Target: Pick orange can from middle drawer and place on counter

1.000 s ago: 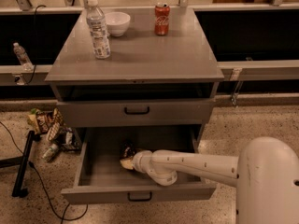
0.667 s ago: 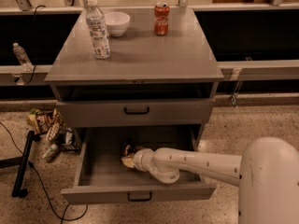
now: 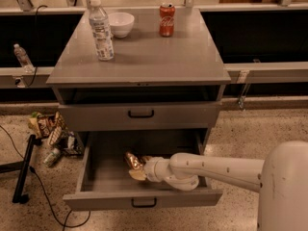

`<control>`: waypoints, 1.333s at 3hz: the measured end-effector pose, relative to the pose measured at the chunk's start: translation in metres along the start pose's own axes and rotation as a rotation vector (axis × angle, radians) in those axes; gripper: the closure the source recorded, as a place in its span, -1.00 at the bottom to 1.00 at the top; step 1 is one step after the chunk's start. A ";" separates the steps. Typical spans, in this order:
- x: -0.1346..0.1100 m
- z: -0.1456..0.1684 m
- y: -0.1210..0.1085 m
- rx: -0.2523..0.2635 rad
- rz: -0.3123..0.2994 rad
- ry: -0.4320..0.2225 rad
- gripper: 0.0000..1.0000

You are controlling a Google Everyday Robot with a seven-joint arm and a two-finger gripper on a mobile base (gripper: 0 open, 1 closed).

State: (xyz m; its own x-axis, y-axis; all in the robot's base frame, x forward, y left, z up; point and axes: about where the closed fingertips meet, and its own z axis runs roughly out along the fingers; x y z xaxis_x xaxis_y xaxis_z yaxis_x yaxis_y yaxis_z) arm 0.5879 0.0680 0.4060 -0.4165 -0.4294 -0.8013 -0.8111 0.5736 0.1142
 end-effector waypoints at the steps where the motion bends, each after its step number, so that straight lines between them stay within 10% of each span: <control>1: 0.007 -0.026 0.011 -0.057 -0.046 -0.009 1.00; 4: -0.105 -0.130 0.007 -0.231 -0.384 -0.259 1.00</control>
Offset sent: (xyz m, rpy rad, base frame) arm -0.0406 -0.0451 0.1033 0.1238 -0.2338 0.3210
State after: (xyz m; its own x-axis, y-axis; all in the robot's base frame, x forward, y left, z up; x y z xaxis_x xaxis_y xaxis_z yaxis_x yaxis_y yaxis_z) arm 0.5726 0.0272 0.5674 0.0202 -0.3750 -0.9268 -0.9673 0.2272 -0.1130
